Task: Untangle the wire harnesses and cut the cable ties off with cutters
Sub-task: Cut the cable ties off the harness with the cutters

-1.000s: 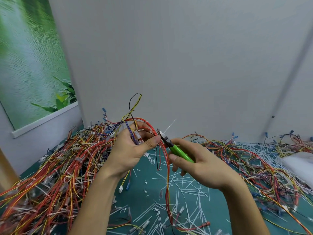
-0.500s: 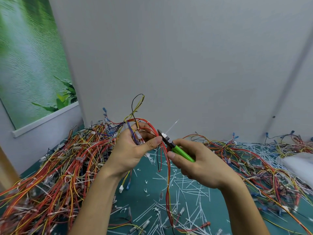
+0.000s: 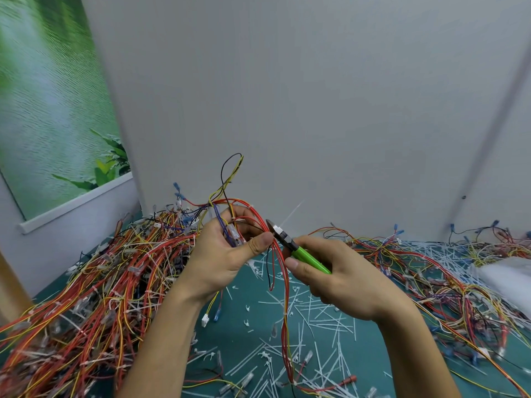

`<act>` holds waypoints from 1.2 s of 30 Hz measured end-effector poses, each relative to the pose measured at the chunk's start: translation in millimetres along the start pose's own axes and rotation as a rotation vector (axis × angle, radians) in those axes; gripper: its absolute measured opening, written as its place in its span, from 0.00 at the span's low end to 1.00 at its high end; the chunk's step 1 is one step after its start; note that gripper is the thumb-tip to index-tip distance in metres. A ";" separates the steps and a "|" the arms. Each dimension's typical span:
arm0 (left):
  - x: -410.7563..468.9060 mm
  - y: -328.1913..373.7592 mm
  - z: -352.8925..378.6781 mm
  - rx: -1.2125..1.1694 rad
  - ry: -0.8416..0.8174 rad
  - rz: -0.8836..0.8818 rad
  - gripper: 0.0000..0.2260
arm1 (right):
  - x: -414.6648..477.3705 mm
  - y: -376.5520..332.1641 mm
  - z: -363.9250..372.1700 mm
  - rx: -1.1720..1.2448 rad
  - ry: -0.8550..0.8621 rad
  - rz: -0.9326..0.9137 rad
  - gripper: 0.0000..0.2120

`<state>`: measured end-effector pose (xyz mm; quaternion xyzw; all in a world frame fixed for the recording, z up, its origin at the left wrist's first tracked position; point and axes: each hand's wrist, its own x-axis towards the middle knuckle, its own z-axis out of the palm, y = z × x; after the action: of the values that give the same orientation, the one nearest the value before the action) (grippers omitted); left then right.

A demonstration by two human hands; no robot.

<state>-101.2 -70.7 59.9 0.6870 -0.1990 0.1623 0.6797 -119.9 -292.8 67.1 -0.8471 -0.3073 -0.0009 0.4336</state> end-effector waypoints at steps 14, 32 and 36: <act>1.2 -2.6 0.8 0.010 -0.017 0.018 0.15 | -2.1 -1.6 -3.2 0.008 -0.008 0.004 0.08; 2.7 -5.7 5.1 0.012 -0.001 -0.053 0.17 | -3.0 -0.6 -4.8 0.020 -0.041 0.059 0.12; 2.9 -5.0 6.2 -0.039 0.019 -0.043 0.14 | -0.3 -0.7 0.5 0.082 -0.017 0.080 0.11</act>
<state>-96.5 -77.0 56.8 0.6761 -0.1810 0.1504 0.6982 -120.7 -292.4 67.2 -0.8402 -0.2767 0.0362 0.4649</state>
